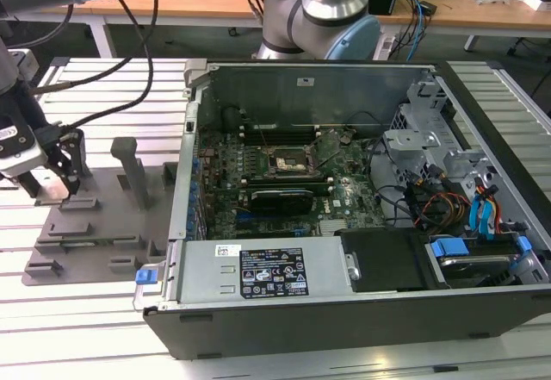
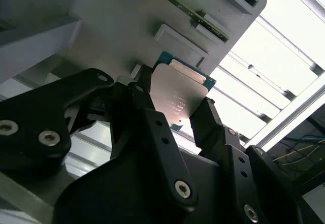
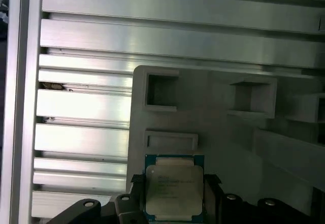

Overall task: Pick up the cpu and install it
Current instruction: 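Pick up the cpu and move it towards the insertion slot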

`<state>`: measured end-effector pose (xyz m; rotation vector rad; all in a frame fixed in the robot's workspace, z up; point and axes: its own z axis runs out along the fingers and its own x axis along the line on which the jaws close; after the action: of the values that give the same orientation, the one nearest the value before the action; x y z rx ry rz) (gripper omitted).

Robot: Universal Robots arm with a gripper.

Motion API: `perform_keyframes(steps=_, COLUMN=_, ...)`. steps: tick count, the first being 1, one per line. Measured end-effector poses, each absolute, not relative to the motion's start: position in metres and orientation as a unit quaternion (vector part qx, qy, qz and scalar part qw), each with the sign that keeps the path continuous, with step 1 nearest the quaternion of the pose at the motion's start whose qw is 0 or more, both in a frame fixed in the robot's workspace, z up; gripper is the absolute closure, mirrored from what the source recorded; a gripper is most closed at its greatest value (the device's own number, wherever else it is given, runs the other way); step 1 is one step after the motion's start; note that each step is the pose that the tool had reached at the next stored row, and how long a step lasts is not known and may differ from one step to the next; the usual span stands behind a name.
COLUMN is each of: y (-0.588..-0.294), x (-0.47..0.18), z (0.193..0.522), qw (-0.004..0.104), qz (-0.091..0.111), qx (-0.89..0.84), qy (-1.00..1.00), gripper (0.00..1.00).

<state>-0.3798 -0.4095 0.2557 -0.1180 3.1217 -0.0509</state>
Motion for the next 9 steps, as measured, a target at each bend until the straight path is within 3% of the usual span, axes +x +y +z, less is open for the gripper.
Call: perform_keyframes(steps=9, y=-0.409, x=-0.38, z=0.278, qw=0.009, qz=-0.016, qx=-0.038, qy=0.999, gripper=0.45)
